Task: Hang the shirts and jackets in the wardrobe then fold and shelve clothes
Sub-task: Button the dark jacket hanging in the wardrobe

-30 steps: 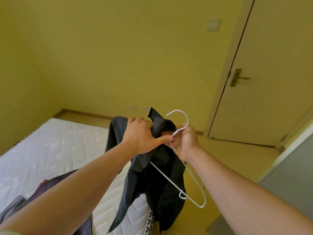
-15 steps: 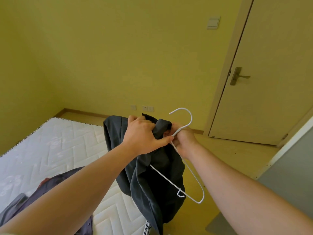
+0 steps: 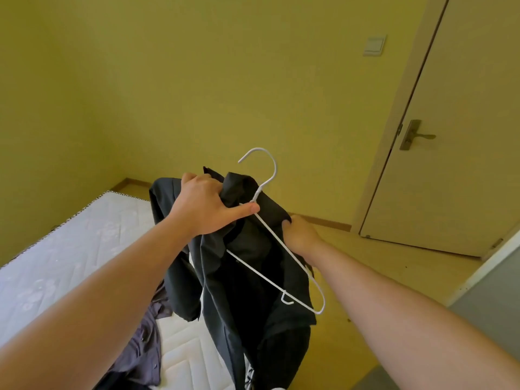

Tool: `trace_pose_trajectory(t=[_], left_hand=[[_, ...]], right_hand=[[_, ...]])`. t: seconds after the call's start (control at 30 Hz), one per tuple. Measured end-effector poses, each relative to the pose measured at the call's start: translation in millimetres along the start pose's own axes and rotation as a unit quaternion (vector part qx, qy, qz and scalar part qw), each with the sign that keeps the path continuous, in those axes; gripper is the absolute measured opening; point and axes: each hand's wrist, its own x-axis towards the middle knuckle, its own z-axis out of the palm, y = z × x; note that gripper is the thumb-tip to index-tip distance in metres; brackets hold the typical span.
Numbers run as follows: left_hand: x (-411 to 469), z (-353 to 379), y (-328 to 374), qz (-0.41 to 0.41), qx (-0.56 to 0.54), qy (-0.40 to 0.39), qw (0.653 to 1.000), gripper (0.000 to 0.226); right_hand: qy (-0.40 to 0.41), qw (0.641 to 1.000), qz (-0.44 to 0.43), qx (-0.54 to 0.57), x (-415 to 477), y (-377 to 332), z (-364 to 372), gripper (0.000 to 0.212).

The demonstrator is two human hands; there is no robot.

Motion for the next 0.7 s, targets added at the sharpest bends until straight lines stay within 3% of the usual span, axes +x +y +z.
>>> trace_pose_trajectory(t=[0.1,0.23,0.3,0.37,0.5,0.63,0.7], left_hand=[[-5.6,-4.5,-8.8,-0.003,-0.039,-0.062,0.997,0.093],[-8.9,-5.8,-14.6,-0.029,-0.064,-0.109,0.992,0.1],[-9.9,-7.3,-13.3,-0.071,-0.086,-0.146,0.983,0.112],[-12.5,-6.4,-10.3,-0.065,-0.131,-0.172,0.974,0.116],[-16.6,0.4,-1.4,-0.049,-0.207,-0.155,0.965,0.069],[-15.4,3.5,-0.9,-0.087,-0.302,-0.163,0.935,0.098],[-14.3,1.4,-3.6,-0.096,-0.322,-0.164,0.927,0.097]], right_hand=[[0.063,0.995,-0.039,0.062,3.9,-19.6,-13.1,0.027],[0.061,0.982,-0.146,0.105,-2.7,-54.4,-25.7,0.025],[0.026,0.972,-0.19,0.137,-12.4,-74.0,-31.1,0.035],[-0.036,0.961,-0.217,0.165,-21.3,-89.6,-35.3,0.029],[-0.123,0.949,-0.241,0.164,-29.7,-105.0,-40.0,0.005],[-0.152,0.947,-0.244,0.144,-25.8,-99.5,-43.5,0.021],[-0.164,0.948,-0.229,0.145,-22.6,-91.2,-45.9,0.025]])
